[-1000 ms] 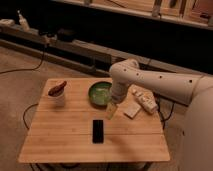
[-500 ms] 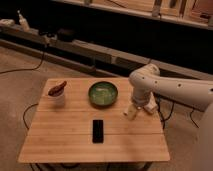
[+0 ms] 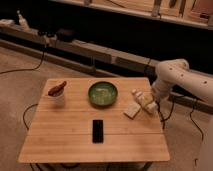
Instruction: Move the arm in a circular motion
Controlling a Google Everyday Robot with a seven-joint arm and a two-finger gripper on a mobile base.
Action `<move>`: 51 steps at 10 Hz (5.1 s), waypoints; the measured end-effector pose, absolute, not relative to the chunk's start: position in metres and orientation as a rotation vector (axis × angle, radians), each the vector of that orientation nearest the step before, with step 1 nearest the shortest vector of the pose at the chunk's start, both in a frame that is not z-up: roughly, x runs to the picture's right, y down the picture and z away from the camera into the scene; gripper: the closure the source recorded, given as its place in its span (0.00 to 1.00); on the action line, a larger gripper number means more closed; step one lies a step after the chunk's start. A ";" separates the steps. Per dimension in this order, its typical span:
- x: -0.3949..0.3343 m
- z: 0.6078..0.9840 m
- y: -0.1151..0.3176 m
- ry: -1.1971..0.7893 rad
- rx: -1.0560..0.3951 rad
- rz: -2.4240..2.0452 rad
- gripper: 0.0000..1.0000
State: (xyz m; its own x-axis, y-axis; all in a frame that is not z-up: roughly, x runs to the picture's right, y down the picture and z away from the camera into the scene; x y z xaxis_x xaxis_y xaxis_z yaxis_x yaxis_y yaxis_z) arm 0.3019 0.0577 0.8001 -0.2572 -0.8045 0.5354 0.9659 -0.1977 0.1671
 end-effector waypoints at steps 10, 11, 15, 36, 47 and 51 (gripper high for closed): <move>0.111 0.874 -0.032 -0.533 -0.219 -2.016 0.20; 0.087 0.870 -0.022 -0.560 -0.206 -2.058 0.20; 0.046 0.810 0.058 -0.771 -0.151 -2.249 0.20; 0.199 0.864 -0.023 -0.545 -0.289 -1.938 0.20; 0.100 0.769 0.107 -0.789 -0.206 -2.489 0.20; 0.160 0.753 0.124 -0.677 -0.337 -2.450 0.20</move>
